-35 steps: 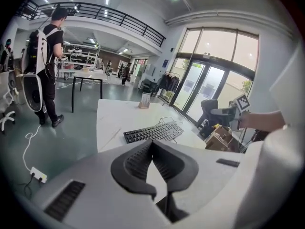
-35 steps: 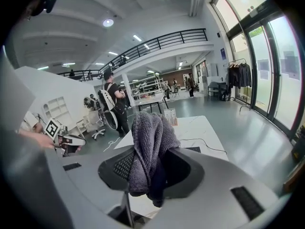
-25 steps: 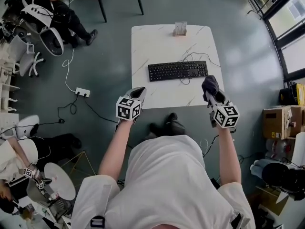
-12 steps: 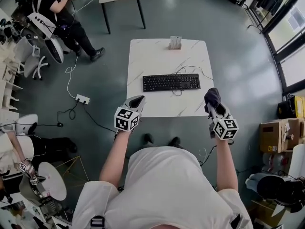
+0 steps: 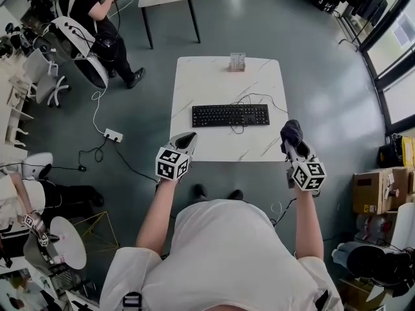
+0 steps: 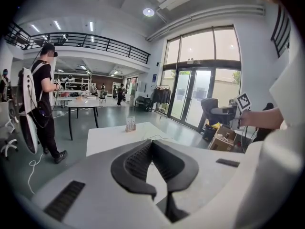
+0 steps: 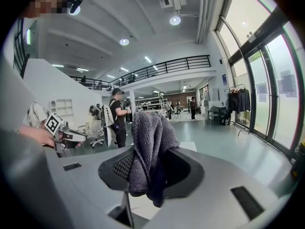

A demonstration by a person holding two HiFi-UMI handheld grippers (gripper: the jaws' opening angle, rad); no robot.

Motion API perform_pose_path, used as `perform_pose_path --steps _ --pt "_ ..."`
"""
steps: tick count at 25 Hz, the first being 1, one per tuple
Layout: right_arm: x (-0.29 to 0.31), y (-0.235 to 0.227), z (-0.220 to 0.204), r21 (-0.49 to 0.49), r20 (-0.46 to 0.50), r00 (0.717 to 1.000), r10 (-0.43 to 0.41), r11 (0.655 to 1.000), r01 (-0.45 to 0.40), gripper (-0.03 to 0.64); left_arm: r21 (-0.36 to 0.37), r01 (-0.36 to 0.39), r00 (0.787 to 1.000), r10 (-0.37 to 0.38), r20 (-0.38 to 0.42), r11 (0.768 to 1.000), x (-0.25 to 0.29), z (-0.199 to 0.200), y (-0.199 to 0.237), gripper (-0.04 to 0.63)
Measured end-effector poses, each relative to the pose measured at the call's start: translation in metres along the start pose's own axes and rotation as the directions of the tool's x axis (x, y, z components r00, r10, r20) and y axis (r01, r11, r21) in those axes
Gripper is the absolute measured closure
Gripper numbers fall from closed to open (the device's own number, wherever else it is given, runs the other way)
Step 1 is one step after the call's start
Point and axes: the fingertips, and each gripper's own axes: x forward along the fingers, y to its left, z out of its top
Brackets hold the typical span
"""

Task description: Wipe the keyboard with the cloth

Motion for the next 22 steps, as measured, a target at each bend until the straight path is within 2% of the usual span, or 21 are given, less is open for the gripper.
perform_pose_path --steps 22 --pt "0.01 0.002 0.005 0.0 0.004 1.0 0.022 1.0 -0.022 0.466 0.01 -0.01 1.0 0.009 0.017 1.0 0.004 0.017 0.007 0.588"
